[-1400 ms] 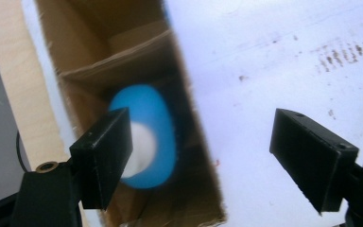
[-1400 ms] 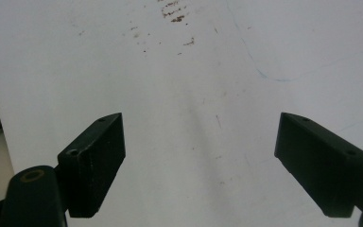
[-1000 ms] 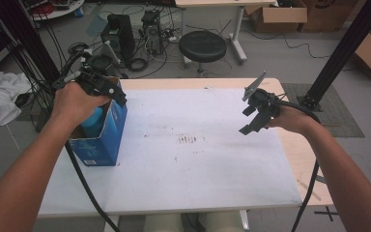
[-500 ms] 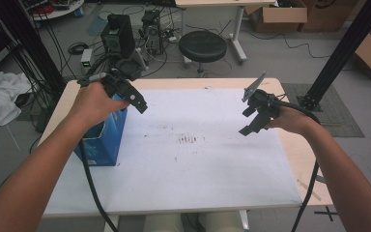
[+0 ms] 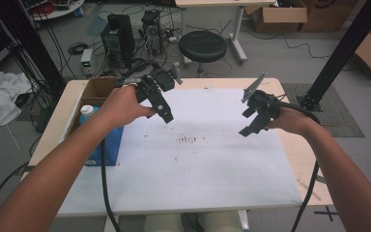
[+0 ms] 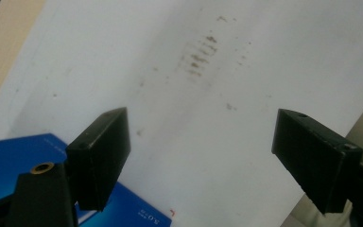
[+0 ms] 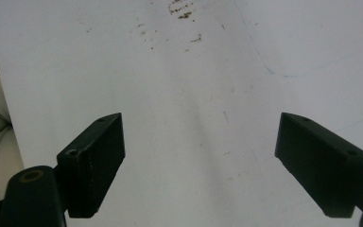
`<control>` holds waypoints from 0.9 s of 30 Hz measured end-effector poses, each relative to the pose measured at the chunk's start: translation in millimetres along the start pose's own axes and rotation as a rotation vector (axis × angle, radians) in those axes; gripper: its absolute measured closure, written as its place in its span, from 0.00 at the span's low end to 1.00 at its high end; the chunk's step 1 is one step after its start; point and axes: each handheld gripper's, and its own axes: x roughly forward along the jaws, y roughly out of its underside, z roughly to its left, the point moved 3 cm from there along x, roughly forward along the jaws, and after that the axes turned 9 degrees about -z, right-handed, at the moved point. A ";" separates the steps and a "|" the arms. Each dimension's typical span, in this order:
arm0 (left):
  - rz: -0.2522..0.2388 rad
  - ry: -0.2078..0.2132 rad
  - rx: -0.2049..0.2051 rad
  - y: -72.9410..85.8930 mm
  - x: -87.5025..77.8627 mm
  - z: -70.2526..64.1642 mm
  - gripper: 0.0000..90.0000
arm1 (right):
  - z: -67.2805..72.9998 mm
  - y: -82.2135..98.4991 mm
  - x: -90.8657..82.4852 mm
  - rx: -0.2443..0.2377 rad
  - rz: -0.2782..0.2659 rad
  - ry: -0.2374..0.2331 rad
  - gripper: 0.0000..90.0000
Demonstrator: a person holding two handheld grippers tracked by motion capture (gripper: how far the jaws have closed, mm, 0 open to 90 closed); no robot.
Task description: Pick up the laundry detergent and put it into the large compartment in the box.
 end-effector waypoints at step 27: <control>0.042 0.097 0.204 -12.8 37.6 -29.7 0.23 | 4.8 -0.1 5.7 -0.013 0.015 -0.019 0.18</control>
